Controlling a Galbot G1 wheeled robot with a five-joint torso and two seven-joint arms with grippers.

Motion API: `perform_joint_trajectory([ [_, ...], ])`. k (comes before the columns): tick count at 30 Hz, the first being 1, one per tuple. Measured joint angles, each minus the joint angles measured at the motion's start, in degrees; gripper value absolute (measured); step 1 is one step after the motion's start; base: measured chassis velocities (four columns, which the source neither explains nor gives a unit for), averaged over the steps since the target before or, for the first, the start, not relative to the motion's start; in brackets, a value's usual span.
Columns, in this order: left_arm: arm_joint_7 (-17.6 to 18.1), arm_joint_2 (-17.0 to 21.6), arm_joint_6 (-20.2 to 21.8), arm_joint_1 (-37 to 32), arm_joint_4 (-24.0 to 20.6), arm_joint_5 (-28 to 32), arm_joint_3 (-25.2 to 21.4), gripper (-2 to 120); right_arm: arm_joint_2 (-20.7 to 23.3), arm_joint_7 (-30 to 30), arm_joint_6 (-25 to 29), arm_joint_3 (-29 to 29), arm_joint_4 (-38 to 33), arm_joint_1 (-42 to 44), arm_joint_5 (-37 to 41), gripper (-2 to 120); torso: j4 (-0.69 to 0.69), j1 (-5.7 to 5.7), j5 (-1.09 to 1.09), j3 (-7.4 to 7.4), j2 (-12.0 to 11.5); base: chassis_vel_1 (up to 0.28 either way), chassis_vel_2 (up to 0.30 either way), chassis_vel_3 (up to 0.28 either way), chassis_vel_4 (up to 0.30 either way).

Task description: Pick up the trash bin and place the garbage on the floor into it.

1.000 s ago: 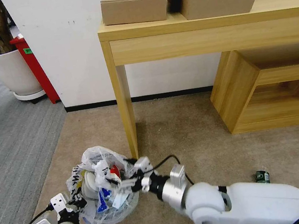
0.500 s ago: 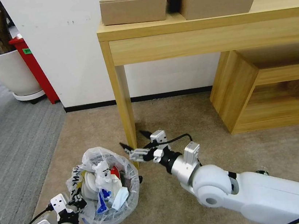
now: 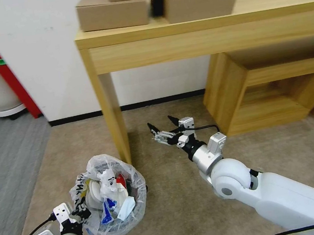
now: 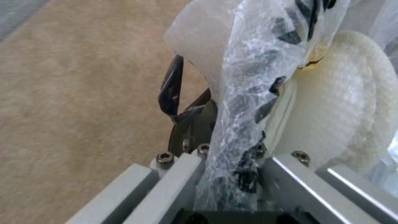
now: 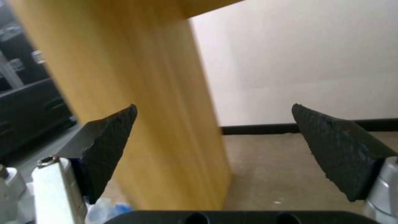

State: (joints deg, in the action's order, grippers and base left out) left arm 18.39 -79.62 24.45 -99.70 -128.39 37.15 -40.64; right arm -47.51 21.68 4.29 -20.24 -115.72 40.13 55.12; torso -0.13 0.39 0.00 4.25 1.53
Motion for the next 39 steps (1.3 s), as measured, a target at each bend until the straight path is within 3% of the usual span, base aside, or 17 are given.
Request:
perform_joint_trajectory([
  [22,0.1,0.8,-0.8,-0.2,0.1,0.8,-0.3,0,-0.5,-0.4,1.0,1.7,1.3,2.9,-2.2,96,-0.02,0.00,-0.01,0.00,0.0,-0.121,-0.122,-0.114,-0.118],
  [39,0.2,0.3,-0.8,-0.8,-0.5,0.7,-0.6,0,-0.6,-0.8,1.6,1.8,0.9,3.1,-2.1,96,0.01,0.00,0.00,0.00,0.0,-0.005,-0.006,-0.007,-0.004],
])
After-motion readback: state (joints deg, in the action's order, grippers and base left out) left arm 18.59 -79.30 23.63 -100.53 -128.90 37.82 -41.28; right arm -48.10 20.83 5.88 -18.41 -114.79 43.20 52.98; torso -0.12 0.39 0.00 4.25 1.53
